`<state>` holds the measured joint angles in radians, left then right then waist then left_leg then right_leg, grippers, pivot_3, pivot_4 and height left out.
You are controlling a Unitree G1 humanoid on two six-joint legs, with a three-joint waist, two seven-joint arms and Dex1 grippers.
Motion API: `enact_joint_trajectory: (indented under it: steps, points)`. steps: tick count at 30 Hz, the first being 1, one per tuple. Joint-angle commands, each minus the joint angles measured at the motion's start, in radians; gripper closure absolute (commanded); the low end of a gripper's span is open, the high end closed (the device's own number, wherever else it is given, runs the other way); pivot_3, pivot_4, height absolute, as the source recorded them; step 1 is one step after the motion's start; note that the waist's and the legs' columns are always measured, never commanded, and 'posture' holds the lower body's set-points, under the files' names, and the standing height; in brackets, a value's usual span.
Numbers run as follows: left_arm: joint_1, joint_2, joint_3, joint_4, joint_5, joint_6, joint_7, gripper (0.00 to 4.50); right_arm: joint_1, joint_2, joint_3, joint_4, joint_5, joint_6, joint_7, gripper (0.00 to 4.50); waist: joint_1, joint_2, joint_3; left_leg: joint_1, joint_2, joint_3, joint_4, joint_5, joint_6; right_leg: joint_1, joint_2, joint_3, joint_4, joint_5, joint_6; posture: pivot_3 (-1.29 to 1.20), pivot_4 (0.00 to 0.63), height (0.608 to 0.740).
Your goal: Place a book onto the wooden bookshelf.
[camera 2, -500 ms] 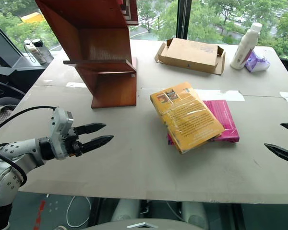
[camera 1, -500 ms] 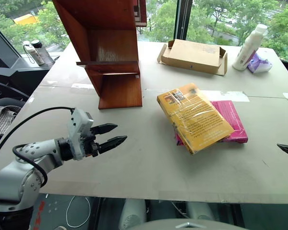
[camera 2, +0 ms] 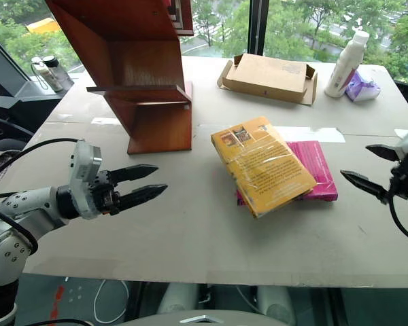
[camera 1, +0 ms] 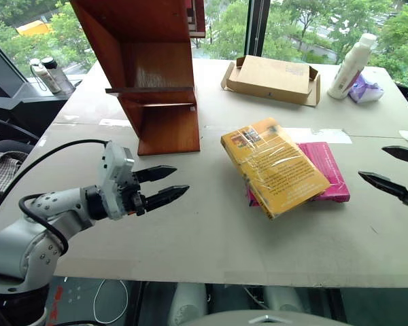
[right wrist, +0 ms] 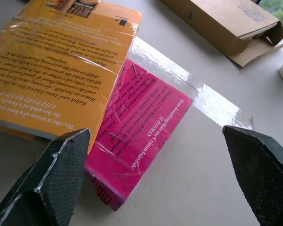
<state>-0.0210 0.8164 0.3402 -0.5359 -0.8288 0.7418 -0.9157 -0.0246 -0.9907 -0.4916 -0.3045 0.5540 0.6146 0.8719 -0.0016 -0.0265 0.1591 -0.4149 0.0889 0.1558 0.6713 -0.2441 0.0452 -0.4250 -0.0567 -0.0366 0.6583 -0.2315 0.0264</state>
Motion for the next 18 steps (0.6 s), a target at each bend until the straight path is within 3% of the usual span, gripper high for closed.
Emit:
enact_joint_trajectory:
  steps: [1,3,7,13,18]
  points:
    - [0.003,0.023,0.008,-0.087,-0.058,0.000,-0.022,1.06,-0.137,-0.027,0.118,0.011,-0.028,0.099,-0.079,1.76,-0.005,0.000,0.000,0.000,0.000,0.000,0.000,0.000,0.000,0.000,0.000,0.000,0.000,0.000,0.000,0.00,0.150,0.733]
    - [0.012,0.029,0.015,-0.109,-0.082,0.007,-0.019,1.06,-0.229,-0.029,0.206,0.023,-0.049,0.141,-0.092,2.81,-0.007,0.000,0.000,0.000,0.000,-0.001,0.000,0.000,0.000,0.000,0.000,0.000,0.000,0.000,0.000,0.00,0.150,0.733]
    - [0.029,0.037,0.025,-0.136,-0.102,0.009,-0.002,1.06,-0.364,-0.027,0.369,0.060,-0.114,0.179,-0.091,4.46,-0.010,0.001,0.000,-0.002,-0.001,0.000,-0.002,0.001,-0.002,-0.003,0.001,0.000,0.000,-0.001,-0.001,0.00,0.150,0.733]
    - [0.053,0.042,0.040,-0.173,-0.124,0.009,0.023,1.06,-0.539,0.031,0.561,0.183,-0.230,0.179,-0.087,4.46,-0.012,0.001,0.000,-0.003,-0.001,0.001,-0.002,0.002,-0.004,-0.004,0.001,0.000,0.000,-0.001,-0.001,0.00,0.150,0.733]
    - [0.089,0.039,0.056,-0.194,-0.133,0.004,0.050,1.06,-0.606,0.055,0.644,0.228,-0.290,0.186,-0.063,4.46,-0.011,0.001,0.000,-0.003,-0.001,0.002,-0.002,0.003,-0.004,-0.004,0.001,0.001,0.000,-0.001,-0.001,0.00,0.150,0.733]
